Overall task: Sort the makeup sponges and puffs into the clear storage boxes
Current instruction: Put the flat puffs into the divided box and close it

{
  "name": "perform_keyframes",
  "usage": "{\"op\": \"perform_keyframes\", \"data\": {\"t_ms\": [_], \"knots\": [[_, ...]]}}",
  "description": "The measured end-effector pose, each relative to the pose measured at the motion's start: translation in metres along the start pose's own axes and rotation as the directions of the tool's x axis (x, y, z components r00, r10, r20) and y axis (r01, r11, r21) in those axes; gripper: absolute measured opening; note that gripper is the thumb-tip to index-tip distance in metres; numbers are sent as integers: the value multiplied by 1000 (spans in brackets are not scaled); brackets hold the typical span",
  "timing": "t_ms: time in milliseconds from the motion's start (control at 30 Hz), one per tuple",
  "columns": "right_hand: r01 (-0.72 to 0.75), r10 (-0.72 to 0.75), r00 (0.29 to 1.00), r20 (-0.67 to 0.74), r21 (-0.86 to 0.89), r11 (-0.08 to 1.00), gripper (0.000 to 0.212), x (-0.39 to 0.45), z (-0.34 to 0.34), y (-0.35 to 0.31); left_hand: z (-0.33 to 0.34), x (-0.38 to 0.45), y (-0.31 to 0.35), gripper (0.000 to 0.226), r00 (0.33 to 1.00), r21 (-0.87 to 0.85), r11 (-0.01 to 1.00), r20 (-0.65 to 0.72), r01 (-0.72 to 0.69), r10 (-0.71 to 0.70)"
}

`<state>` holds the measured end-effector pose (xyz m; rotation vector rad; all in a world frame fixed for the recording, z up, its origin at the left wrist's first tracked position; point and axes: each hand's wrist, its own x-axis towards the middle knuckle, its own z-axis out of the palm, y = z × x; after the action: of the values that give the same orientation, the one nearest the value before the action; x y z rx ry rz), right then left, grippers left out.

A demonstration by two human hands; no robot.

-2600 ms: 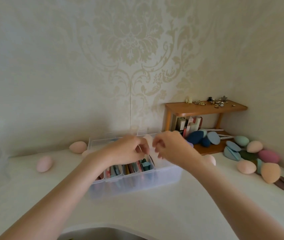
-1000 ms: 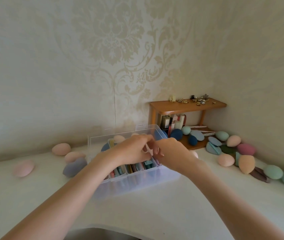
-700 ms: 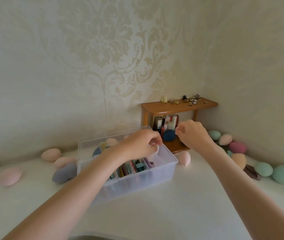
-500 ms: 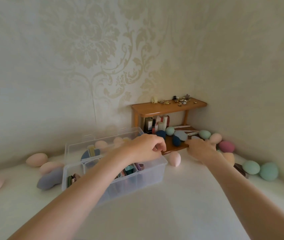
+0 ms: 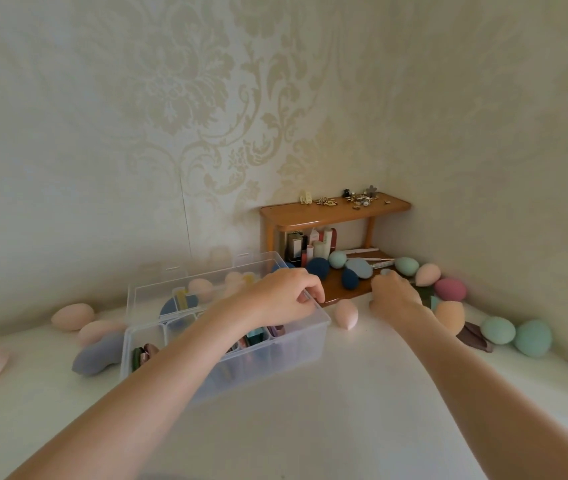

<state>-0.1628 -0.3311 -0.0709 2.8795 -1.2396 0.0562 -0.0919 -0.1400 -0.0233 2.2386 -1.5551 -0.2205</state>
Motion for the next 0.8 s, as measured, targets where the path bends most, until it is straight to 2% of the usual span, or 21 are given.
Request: {"op": "perform_keyframes", "data": {"t_ms": [133, 300, 400, 467, 533, 633, 700, 800], "knots": [[-62, 67, 996, 56, -84, 995, 38, 2, 9, -4, -5, -6, -5, 21, 1000, 12, 1000, -9, 28, -28], [-12, 6, 998, -62, -106, 994, 31, -2, -7, -10, -5, -11, -11, 20, 999, 16, 999, 1, 43, -43], [16, -23, 984, -175, -40, 999, 27, -14, -28, -17, -9, -15, -15, 19, 998, 12, 998, -13, 54, -53], [91, -77, 955, -287, 34, 995, 24, -21, -50, -25, -15, -18, -18, 21, 997, -13, 998, -37, 67, -68], [202, -119, 928, -354, 209, 957, 21, -31, -72, -36, -19, -22, -21, 23, 995, -40, 995, -39, 91, -93], [414, -248, 885, -393, 422, 807, 13, -57, -88, -55, -24, -30, -26, 21, 994, -16, 994, -19, 106, -107], [489, -351, 865, -359, 443, 751, 12, -77, -85, -67, -25, -36, -28, 23, 994, -3, 994, -1, 110, -110], [503, -432, 864, -260, 378, 778, 14, -94, -69, -83, -22, -43, -30, 25, 990, 23, 990, -1, 139, -139]]}}
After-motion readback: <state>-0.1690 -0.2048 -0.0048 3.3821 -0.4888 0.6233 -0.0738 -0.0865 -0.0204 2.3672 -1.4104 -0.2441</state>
